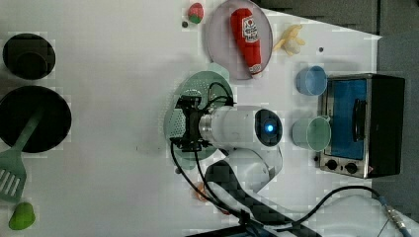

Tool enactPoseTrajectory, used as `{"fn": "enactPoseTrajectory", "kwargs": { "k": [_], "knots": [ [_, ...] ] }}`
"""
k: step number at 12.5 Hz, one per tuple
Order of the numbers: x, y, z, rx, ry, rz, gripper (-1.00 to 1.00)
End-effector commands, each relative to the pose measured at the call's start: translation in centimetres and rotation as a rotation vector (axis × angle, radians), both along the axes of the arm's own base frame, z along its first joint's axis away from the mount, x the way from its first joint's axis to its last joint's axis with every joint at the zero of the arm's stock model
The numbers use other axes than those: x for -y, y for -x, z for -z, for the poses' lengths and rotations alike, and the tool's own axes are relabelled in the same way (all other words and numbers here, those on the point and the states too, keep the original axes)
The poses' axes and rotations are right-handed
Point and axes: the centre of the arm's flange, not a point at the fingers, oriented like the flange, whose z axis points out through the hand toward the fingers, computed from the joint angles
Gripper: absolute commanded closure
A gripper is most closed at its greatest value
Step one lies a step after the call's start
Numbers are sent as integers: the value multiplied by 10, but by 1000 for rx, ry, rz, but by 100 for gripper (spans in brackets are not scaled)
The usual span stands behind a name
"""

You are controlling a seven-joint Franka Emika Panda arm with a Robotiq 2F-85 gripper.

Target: Drag strainer right to left.

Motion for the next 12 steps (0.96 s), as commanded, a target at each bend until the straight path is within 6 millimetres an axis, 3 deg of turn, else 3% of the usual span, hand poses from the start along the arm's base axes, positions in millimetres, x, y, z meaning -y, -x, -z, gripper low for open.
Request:
{"fn": "enactPoseTrajectory", "kwargs": {
  "k": [1,12],
  "knots": [
    [-36,22,10,-49,6,-9,-100],
    [-92,16,2,-24,-57,-12,-100]
  ]
}}
